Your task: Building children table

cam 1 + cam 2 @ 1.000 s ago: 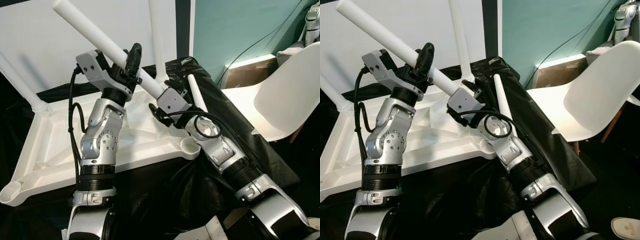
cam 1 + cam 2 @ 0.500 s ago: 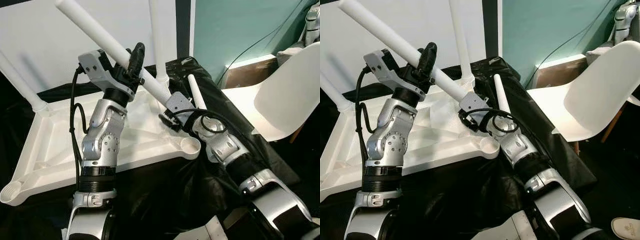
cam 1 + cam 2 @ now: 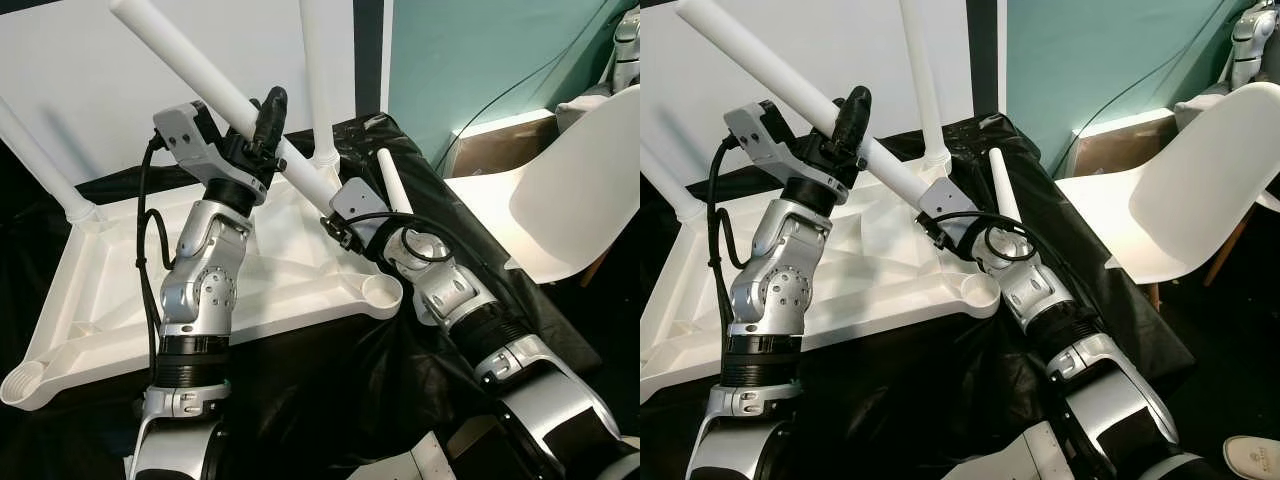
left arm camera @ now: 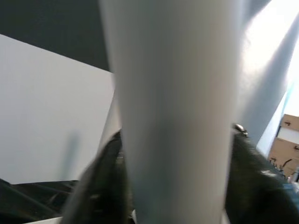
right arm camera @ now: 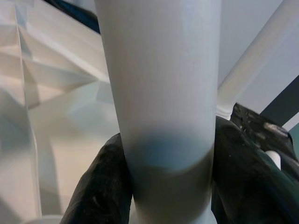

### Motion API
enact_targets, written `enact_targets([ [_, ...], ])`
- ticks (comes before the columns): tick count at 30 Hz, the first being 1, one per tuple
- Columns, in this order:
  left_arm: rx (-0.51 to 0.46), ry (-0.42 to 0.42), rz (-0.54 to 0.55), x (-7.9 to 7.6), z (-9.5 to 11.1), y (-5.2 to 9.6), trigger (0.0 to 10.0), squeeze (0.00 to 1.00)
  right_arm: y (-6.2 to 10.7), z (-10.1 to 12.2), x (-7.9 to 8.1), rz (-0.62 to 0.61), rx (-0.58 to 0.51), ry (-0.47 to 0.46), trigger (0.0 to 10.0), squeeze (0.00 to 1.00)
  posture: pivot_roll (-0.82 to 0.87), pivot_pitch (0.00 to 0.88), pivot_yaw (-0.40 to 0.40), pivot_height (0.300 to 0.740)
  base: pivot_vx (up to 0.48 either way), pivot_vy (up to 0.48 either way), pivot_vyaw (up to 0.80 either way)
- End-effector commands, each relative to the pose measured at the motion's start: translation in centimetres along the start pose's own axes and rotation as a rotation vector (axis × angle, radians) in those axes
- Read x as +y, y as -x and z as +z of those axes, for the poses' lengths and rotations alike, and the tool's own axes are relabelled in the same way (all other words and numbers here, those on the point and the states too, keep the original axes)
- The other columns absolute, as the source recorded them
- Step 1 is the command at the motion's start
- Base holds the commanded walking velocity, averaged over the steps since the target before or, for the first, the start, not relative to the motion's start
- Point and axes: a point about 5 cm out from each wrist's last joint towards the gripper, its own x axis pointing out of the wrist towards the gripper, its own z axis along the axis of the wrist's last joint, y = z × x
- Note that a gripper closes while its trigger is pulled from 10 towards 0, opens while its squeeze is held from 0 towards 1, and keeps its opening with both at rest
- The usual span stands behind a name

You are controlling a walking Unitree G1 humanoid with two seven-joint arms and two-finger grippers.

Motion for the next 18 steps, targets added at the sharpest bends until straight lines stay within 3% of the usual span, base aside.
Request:
enact_targets([
  [1,-0.013,0.012,-0.173,-0.9,0.4,0.1,10.0,1.00,-0.1,0.6,-0.3,-0.010,-0.026,-0.010,0.0,0.00,-0.08,0.000,0.107,0.740,0.000,0.000,0.00],
  [4,-0.015,0.026,-0.217,-1.2,0.6,0.2,10.0,1.00,0.0,0.6,-0.5,-0.020,-0.027,-0.011,0.0,0.00,-0.08,0.000,0.109,0.740,0.000,0.000,0.00],
  [5,0.011,0.030,-0.295,-1.6,0.7,0.6,10.0,0.00,0.0,0.5,-0.7,-0.035,-0.027,-0.015,0.0,0.00,-0.08,0.000,0.109,0.740,0.000,0.000,0.00],
  [7,0.090,0.008,-0.401,-1.5,0.2,1.6,10.0,0.00,0.1,0.4,-1.0,-0.058,-0.028,-0.024,0.0,0.00,-0.08,0.000,0.109,0.740,0.000,0.000,0.00],
  [14,0.282,-0.077,-0.445,0.4,-2.0,3.7,10.0,0.00,0.3,0.4,-1.3,-0.094,-0.031,-0.062,0.0,0.00,-0.08,0.000,0.107,0.740,0.000,0.000,0.00],
  [15,0.343,-0.109,-0.466,0.9,-2.7,4.6,10.0,0.00,0.4,0.3,-1.4,-0.104,-0.030,-0.068,8.7,0.00,-0.08,0.000,0.107,0.740,0.000,0.000,0.00],
  [16,0.400,-0.129,-0.497,1.4,-3.2,5.5,10.0,0.00,0.6,0.3,-1.5,-0.114,-0.033,-0.075,10.0,0.00,-0.08,0.000,0.108,0.740,0.000,0.000,0.00],
  [18,0.438,-0.139,-0.519,1.6,-3.6,6.1,10.0,0.00,0.7,0.3,-1.6,-0.121,-0.035,-0.079,10.0,0.00,-0.08,0.000,0.108,0.740,0.000,0.000,0.00],
])
